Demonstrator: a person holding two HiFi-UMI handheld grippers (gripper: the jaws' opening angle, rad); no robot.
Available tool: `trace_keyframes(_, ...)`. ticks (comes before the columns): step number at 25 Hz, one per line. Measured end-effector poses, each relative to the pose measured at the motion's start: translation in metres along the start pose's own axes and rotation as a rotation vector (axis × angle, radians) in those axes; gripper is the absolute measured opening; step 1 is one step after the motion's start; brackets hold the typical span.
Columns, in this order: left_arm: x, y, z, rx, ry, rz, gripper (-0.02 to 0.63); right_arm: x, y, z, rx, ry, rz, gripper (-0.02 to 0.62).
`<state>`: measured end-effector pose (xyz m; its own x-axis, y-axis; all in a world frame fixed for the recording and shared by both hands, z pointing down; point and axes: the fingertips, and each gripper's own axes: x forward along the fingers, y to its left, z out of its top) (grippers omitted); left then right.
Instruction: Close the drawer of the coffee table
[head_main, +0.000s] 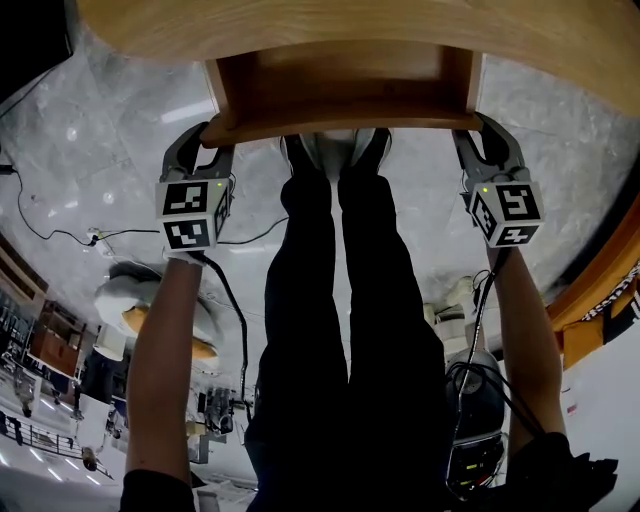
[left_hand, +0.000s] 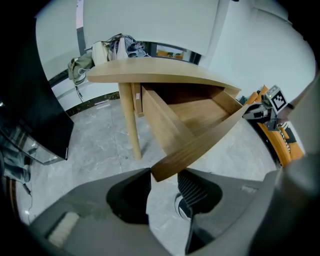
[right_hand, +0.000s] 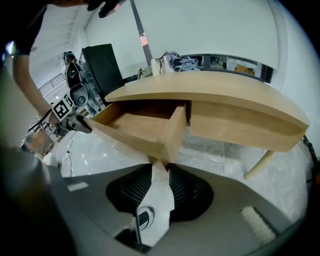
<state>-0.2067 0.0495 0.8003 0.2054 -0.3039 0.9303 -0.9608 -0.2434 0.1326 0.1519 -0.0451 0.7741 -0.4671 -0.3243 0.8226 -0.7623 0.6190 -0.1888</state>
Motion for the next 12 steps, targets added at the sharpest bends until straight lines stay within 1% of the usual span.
trace_keyframes(6,0.007,0.021,0.018,-0.014,-0.05,0.026,0.173,0.015,-0.001,0.017,0.038,-0.051,-0.029,0.11)
trace_keyframes(12,0.013,0.036,0.041,-0.064,-0.097,0.059,0.173,0.027,-0.013,0.041,0.104,-0.105,-0.049,0.11)
